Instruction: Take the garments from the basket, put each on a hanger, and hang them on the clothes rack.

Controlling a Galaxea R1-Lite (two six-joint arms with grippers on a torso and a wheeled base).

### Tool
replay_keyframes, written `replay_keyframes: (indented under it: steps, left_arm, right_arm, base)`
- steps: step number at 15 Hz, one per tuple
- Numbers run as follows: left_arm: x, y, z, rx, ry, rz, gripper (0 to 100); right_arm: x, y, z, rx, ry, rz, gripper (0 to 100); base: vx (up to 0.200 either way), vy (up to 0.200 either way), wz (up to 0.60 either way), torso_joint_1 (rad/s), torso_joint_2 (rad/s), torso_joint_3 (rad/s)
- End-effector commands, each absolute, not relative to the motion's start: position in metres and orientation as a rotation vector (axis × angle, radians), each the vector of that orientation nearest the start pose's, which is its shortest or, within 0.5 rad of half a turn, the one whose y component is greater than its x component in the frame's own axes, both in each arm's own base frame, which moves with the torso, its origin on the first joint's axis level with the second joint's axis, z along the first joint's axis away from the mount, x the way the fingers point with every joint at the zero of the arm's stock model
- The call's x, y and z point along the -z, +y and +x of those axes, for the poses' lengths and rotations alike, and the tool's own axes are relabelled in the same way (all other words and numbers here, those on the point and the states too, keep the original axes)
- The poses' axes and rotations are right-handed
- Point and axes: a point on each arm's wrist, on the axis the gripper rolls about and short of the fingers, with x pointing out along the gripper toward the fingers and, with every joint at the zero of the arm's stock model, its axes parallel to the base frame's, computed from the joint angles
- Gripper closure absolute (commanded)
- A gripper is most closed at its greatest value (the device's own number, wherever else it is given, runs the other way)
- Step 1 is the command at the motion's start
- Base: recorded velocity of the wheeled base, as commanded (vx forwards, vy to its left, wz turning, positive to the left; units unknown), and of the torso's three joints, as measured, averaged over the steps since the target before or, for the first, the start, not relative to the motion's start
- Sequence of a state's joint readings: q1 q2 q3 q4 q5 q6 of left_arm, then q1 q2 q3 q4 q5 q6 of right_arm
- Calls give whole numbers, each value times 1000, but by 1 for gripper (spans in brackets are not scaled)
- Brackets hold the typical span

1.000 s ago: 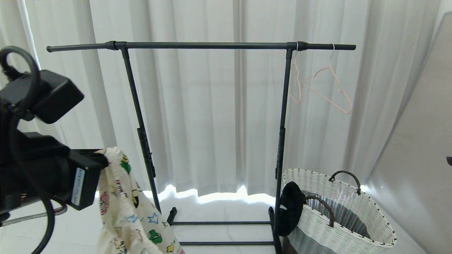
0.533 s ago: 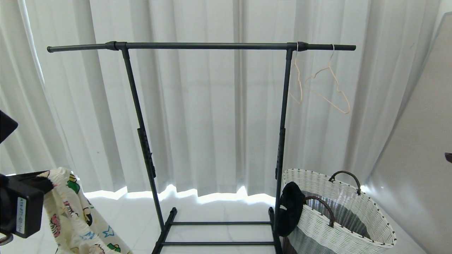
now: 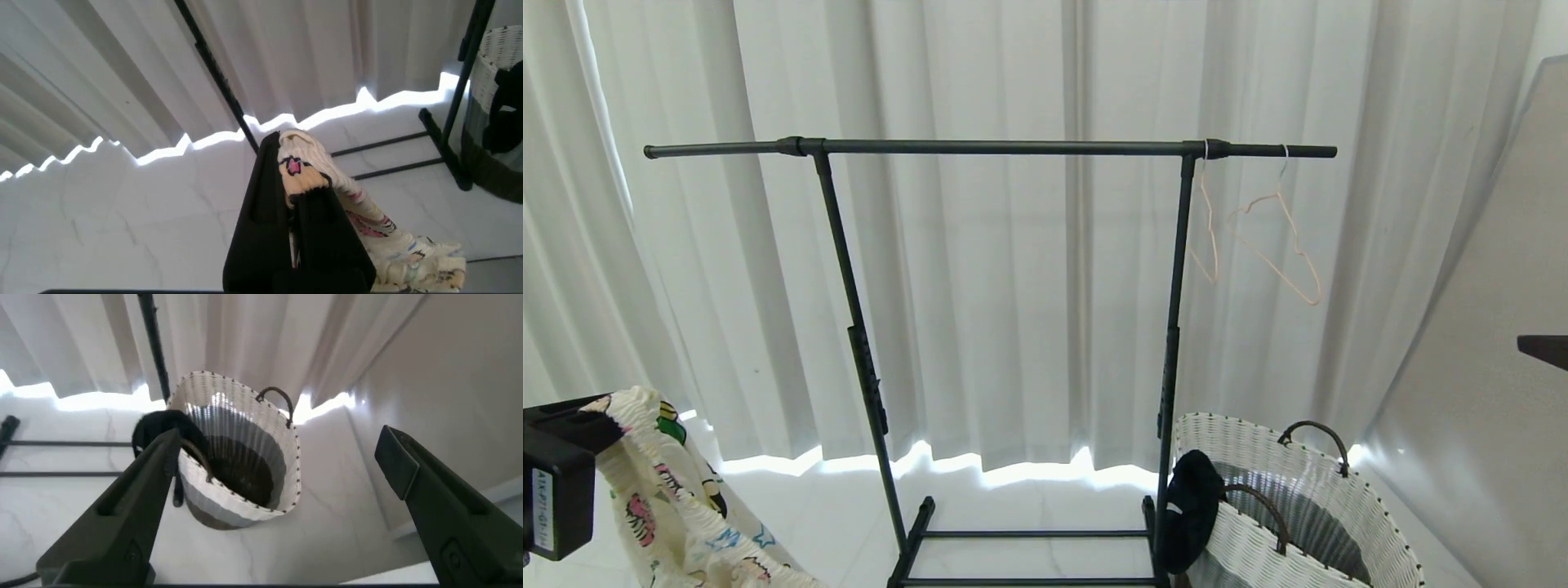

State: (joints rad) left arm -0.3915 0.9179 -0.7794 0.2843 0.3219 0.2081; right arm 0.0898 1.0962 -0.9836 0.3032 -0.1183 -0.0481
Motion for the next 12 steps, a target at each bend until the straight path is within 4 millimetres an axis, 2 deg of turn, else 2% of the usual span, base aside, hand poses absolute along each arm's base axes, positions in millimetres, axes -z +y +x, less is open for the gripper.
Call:
replay_keyframes:
  steps: [1,6,12]
  left_arm:
    - [-247,-29,89,108,388,369,100]
    - [-252,-31,95,107,357,361,100]
    - [-252,-31,94,108,355,360,100]
  right_arm:
    - [-276,11,152,16,455,-89,0]
    - [-275,13,163,-11,455,-84,0]
    - [-272,14,165,-34,464,-88,0]
  base:
    - [0,0,0,198,-471,-271]
    - [0,0,0,213,-487,-276]
    - [0,0,0,222,-496,-273]
